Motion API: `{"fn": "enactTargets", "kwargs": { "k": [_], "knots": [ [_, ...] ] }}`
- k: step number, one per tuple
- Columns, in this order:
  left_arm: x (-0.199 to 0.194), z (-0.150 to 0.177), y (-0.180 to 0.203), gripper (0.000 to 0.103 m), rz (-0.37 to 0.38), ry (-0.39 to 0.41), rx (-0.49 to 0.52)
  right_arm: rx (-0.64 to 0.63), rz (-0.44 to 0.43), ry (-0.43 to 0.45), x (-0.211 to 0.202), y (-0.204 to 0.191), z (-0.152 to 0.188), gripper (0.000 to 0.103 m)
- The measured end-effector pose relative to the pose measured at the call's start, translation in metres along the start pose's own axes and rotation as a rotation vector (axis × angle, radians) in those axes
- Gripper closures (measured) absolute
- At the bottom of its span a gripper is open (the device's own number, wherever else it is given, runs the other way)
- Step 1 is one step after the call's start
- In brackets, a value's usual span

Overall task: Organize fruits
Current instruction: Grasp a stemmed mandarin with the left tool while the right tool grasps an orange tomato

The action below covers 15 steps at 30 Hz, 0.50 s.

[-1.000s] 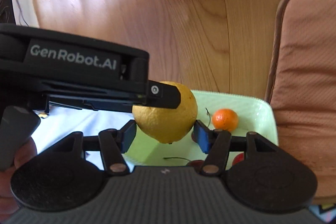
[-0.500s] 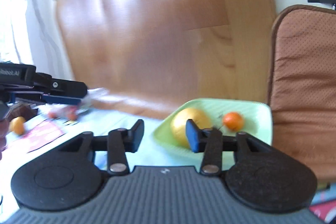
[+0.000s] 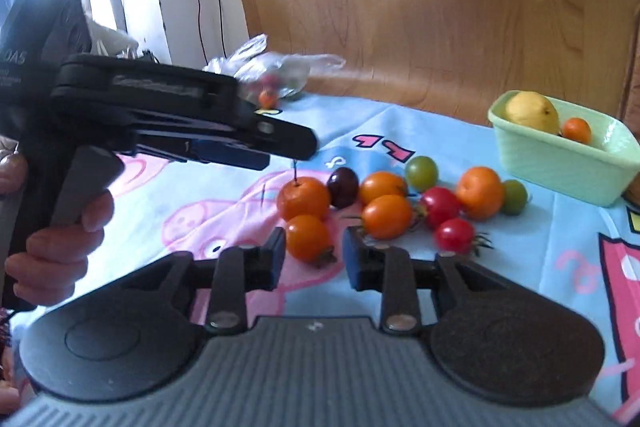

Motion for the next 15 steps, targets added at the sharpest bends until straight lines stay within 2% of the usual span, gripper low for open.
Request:
{"fn": "enactTargets", "kwargs": {
  "k": [2,3,5,9,12,15],
  "knots": [
    [0.010,0.004,0.000,0.035,-0.021,-0.021,-0.009,-0.006,0.022,-0.041,0.011,0.000,0.002,0.055],
    [0.014,0.009,0.000,0.045,-0.029,-0.037,-0.009,0.004,0.016,-0.052,0.013,0.001,0.002,0.058],
    [0.019,0.015,0.001,0.065,-0.017,-0.068,-0.015,0.018,0.009,-0.042,0.008,0.001,0.003,0.071],
    [0.011,0.025,0.003,0.065,-0.013,-0.063,-0.036,0.014,0.065,-0.027,-0.018,0.001,0.013,0.072],
    [-0.001,0.034,0.010,0.065,0.045,-0.084,-0.078,0.046,0.111,0.006,-0.049,0.009,0.029,0.072],
    [-0.016,0.047,0.032,0.065,0.110,-0.093,-0.071,0.095,0.189,0.055,-0.084,0.022,0.044,0.072]
  ]
}}
Point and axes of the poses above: each gripper's, at about its wrist camera, not at the fingertips, and x roughly the way its jaws point, y to its right, z to its underside, the point moved 6 cm from there along x, roughly the way its jaws point, and after that the axes turned 14 degrees about -z, right-handed, at the moved point
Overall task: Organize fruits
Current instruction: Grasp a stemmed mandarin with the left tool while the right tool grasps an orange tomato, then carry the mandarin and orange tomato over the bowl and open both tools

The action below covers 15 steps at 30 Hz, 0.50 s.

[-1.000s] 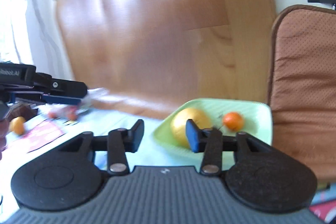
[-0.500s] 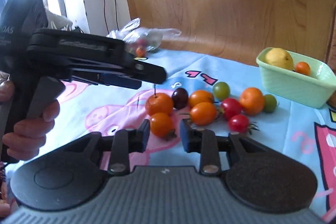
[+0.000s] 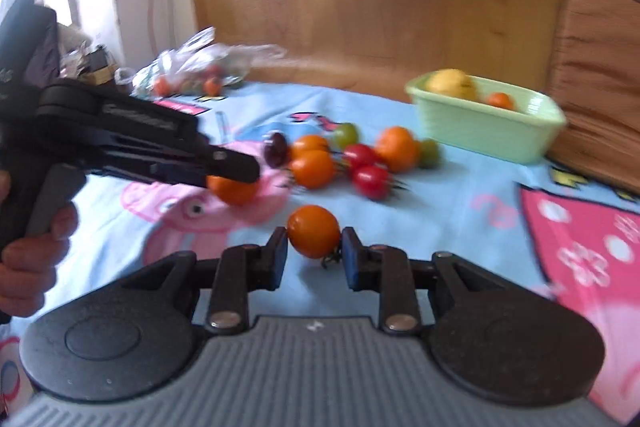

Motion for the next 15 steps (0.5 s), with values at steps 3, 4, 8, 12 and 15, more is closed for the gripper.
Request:
{"fn": "enactTargets", "kwargs": {
  "k": [3,4,8,12,15],
  "knots": [
    [-0.002,0.016,0.028,0.065,0.047,-0.021,0.049,0.063,0.062,0.021,-0.028,0.020,0.014,0.072],
    [-0.002,0.021,0.037,0.065,0.054,-0.022,0.074,0.077,0.082,0.016,-0.034,0.026,0.018,0.072],
    [0.001,0.035,0.057,0.065,0.072,-0.015,0.140,0.135,0.118,0.024,-0.049,0.037,0.030,0.072],
    [0.004,0.045,0.063,0.064,0.037,-0.001,0.176,0.152,0.126,0.064,-0.050,0.035,0.037,0.071],
    [0.003,0.046,0.064,0.063,0.012,0.015,0.187,0.159,0.127,0.065,-0.051,0.035,0.038,0.071]
  ]
}}
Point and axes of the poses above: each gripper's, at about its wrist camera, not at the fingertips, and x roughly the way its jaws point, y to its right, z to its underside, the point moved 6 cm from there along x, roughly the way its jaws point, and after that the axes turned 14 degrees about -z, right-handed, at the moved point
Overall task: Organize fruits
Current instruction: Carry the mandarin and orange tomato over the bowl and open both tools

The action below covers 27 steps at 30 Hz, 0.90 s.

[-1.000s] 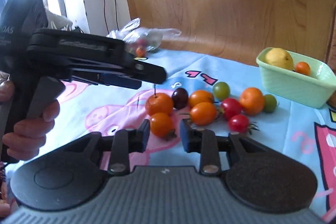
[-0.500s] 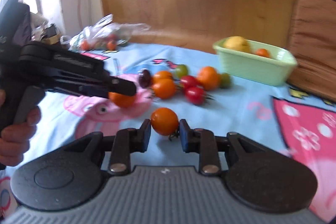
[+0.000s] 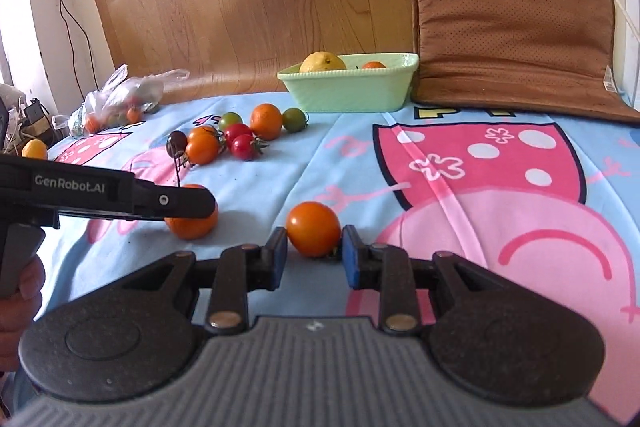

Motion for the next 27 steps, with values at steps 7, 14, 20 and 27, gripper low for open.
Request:
{"fn": "enactTargets", "kwargs": {
  "k": [7,14,20,27],
  "knots": [
    [-0.003,0.006,0.003,0.062,-0.056,0.067,0.042,-0.009,0.001,-0.004,0.001,0.000,0.000,0.070],
    [-0.006,0.006,0.003,0.064,-0.061,0.082,0.058,0.046,-0.031,0.025,-0.004,0.006,0.000,0.072],
    [-0.014,-0.025,-0.010,0.064,-0.037,0.092,0.012,0.032,-0.084,0.024,0.004,0.009,-0.017,0.072],
    [0.014,-0.112,0.009,0.064,-0.002,0.141,0.037,-0.004,-0.095,0.133,0.036,0.037,-0.095,0.072]
  ]
}}
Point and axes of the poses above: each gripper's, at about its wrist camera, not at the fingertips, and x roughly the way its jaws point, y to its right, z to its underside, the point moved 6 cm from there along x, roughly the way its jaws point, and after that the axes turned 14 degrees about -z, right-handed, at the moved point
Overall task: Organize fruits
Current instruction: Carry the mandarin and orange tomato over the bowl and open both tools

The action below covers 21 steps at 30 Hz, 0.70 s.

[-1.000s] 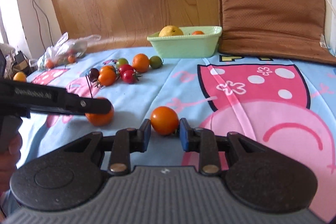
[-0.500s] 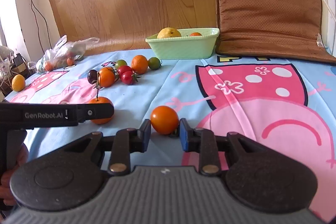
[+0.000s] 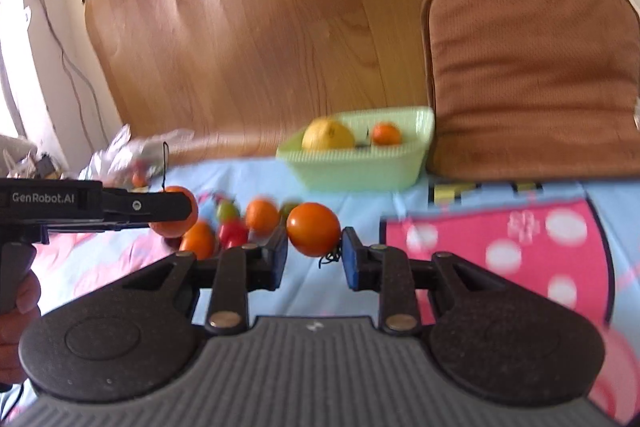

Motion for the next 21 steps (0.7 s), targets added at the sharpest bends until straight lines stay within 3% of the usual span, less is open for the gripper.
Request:
{"fn": "enactTargets", "kwargs": {
  "k": [6,13,16,18,21],
  "knots": [
    [0.089,-0.048,0.028,0.064,0.008,-0.081,0.002,0.008,0.039,0.037,0.053,0.051,-0.042,0.072],
    [0.160,-0.054,0.034,0.064,-0.057,-0.158,-0.008,0.013,0.073,0.011,0.093,0.091,-0.041,0.070],
    [0.160,-0.053,0.035,0.058,-0.062,-0.150,0.010,0.034,0.060,0.012,0.090,0.093,-0.037,0.069],
    [0.147,-0.054,0.031,0.058,-0.062,-0.127,0.013,0.028,0.061,0.061,0.076,0.087,-0.043,0.069],
    [0.116,-0.058,0.014,0.057,-0.043,-0.095,-0.014,0.067,-0.023,0.092,0.060,0.071,-0.050,0.069]
  ]
}}
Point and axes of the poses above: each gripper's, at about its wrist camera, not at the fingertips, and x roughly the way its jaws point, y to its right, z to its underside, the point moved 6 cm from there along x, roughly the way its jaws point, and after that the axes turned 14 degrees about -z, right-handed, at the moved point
